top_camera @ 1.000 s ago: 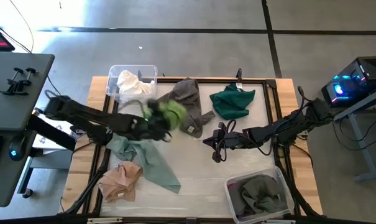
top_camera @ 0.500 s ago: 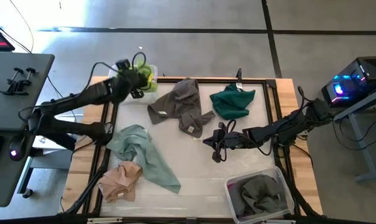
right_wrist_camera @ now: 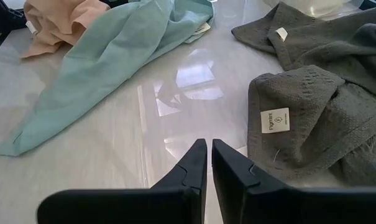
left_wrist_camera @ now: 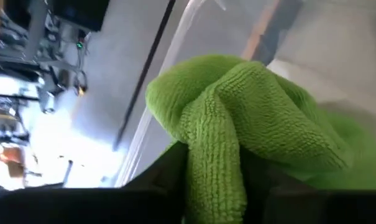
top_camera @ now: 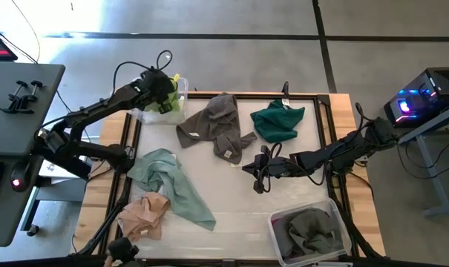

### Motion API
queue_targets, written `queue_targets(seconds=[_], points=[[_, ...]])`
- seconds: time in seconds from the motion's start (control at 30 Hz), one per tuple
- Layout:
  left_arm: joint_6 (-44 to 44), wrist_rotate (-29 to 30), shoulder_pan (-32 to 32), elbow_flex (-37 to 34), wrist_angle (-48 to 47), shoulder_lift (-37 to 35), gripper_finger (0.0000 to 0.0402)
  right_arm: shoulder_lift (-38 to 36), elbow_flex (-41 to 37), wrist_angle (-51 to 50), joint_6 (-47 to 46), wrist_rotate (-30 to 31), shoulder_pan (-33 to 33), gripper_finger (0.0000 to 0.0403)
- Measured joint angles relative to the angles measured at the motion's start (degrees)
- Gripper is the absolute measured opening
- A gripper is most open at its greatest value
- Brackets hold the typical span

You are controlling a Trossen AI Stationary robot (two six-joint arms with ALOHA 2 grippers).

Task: Sort towels by color in basket
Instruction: Put the light green towel into the top transparent bin

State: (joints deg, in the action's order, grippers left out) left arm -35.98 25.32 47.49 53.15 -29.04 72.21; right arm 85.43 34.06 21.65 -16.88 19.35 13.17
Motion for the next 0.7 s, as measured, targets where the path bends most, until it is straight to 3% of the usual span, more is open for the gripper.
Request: queue_targets(seconds=[0.2, 0.33, 0.5, 0.63, 0.7], points=[[13.05, -1.64, 0.50, 5.07, -5.65, -0.05, 0.0163, 0.00, 0.00, 0.02, -0.01, 0.45, 0.00, 0.0020], [21.66, -2.80, 0.53, 9.79, -12.80, -0.18, 0.0181, 0.00, 0.00, 0.02, -0.13, 1.81, 0.00, 0.0020], [24.57, -6.10, 2.34, 10.70, -13.80, 0.10, 0.0165, 0.00, 0.00, 0.02, -0.16, 1.90, -0.02, 0.0020], [27.18, -6.63, 6.40, 9.54, -13.18, 2.59, 0.0128, 0.00, 0.00, 0.02, -0.18, 1.92, -0.02, 0.0020], [27.88, -9.76, 8.43, 8.66, -13.20, 4.58, 0.0104, 0.00, 0.00, 0.02, -0.18, 1.92, -0.02, 0.0020]])
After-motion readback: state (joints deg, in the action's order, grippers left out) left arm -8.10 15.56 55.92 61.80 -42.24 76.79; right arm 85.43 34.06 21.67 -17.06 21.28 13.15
